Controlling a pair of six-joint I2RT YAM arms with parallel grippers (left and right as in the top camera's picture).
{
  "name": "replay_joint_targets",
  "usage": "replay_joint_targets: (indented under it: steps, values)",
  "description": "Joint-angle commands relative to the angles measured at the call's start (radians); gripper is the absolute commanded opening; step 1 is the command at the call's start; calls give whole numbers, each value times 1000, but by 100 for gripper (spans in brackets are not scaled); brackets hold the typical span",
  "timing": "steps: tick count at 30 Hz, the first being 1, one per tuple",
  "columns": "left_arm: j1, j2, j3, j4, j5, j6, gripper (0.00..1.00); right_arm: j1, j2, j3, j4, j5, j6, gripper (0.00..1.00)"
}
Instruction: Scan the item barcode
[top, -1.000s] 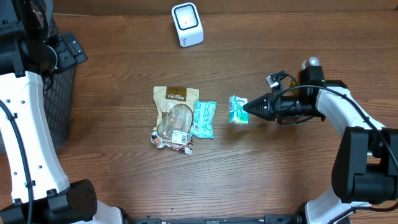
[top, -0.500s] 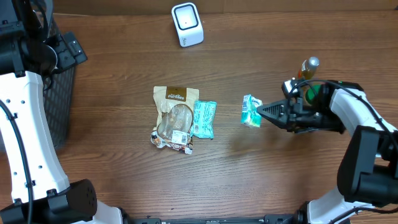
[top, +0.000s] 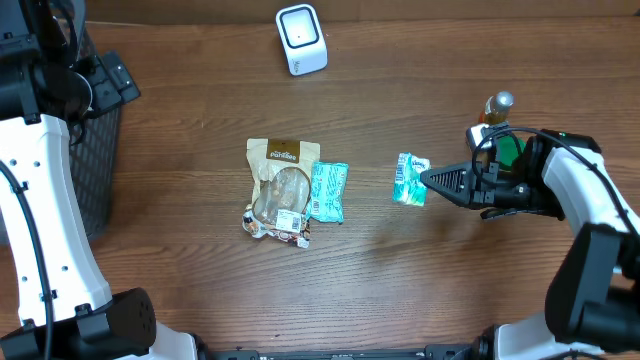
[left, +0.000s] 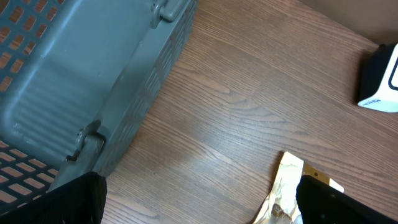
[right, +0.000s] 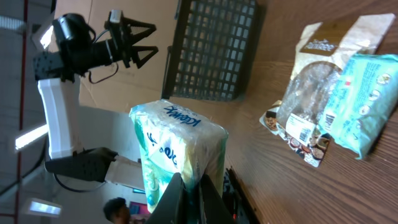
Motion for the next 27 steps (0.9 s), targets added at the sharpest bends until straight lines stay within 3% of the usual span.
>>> replay_joint_targets:
  steps: [1, 13, 22, 27]
  values:
    - [-1, 6, 8, 1, 2, 3, 100, -3, -96, -3, -1, -58, 9, 4]
    - [-1, 6, 8, 1, 2, 3, 100, 40, -341, -3, 0, -65, 98, 4]
    - [-1, 6, 8, 1, 2, 3, 100, 201, -363, -3, 16, -65, 100, 4]
    - [-1, 6, 8, 1, 2, 3, 100, 222, -363, -3, 21, -65, 101, 4]
